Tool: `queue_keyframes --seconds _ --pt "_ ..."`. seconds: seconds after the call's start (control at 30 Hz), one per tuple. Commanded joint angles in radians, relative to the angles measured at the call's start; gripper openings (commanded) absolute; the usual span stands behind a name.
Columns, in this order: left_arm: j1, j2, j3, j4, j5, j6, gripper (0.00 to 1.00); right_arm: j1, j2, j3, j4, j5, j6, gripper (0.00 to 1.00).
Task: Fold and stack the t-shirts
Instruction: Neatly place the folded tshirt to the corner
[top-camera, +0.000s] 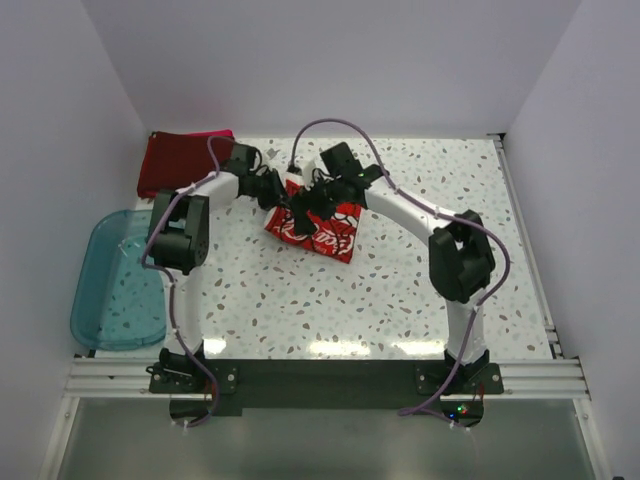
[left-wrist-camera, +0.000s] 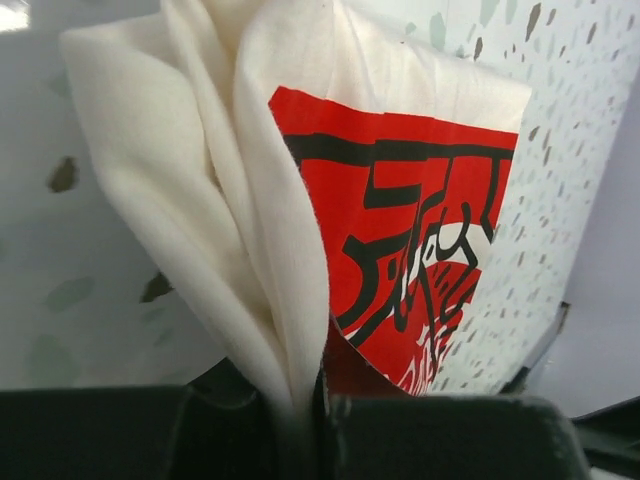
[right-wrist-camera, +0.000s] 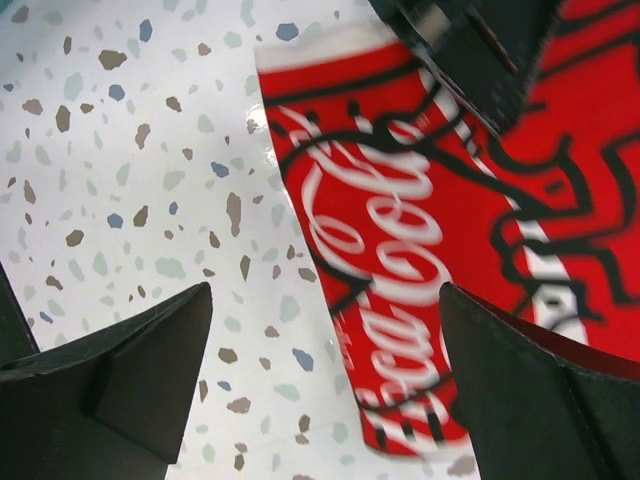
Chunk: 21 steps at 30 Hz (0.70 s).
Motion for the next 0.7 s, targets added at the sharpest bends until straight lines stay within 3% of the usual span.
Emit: queue_keyframes --seconds 0.0,0.37,0.67 --pt "0.038 -0.039 0.146 -0.279 -0.072 0.294 0.0 -0.05 -0.135 0.015 -0.04 -0.001 -0.018 0.99" --pt "0.144 0.018 0.563 -0.506 -0.207 0.55 0.03 -0.115 -0.218 -0.059 -0.111 0.085 -0.089 0.99" --pt "0.167 -0.036 0.643 -0.503 -0.264 0.768 0.02 -0.116 -0.237 -0.077 -0.131 0.108 -0.101 0.99"
